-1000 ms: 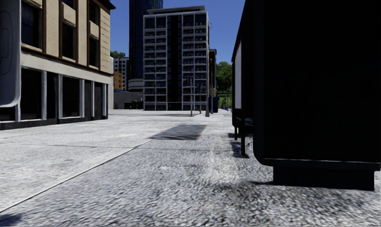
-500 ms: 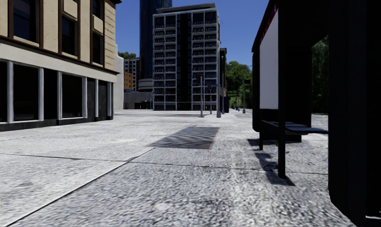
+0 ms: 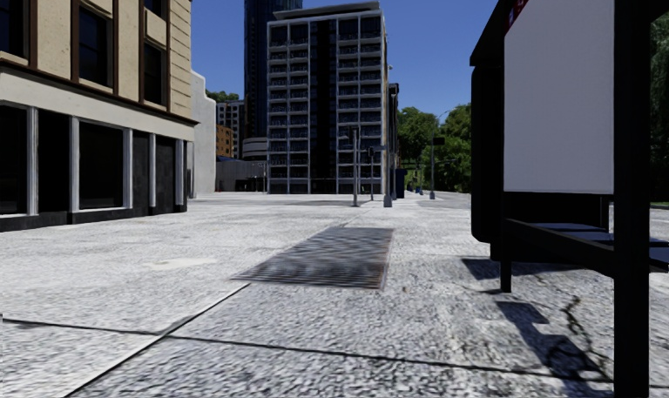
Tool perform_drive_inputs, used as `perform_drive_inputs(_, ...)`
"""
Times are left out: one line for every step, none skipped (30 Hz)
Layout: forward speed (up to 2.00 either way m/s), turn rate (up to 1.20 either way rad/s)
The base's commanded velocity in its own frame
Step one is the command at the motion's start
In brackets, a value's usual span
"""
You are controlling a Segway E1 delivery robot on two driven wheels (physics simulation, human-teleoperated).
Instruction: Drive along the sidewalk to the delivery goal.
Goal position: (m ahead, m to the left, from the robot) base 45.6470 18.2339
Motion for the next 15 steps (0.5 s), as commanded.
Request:
perform_drive_inputs(2.0,0.0)
perform_drive_inputs(2.0,0.0)
perform_drive_inputs(2.0,0.0)
perform_drive_inputs(2.0,0.0)
perform_drive_inputs(2.0,0.0)
perform_drive_inputs(2.0,0.0)
perform_drive_inputs(2.0,0.0)
perform_drive_inputs(2.0,0.0)
perform_drive_inputs(2.0,0.0)
perform_drive_inputs(2.0,0.0)
perform_drive_inputs(2.0,0.0)
perform_drive_inputs(2.0,0.0)
perform_drive_inputs(2.0,0.0)
perform_drive_inputs(2.0,0.0)
perform_drive_inputs(2.0,0.0)
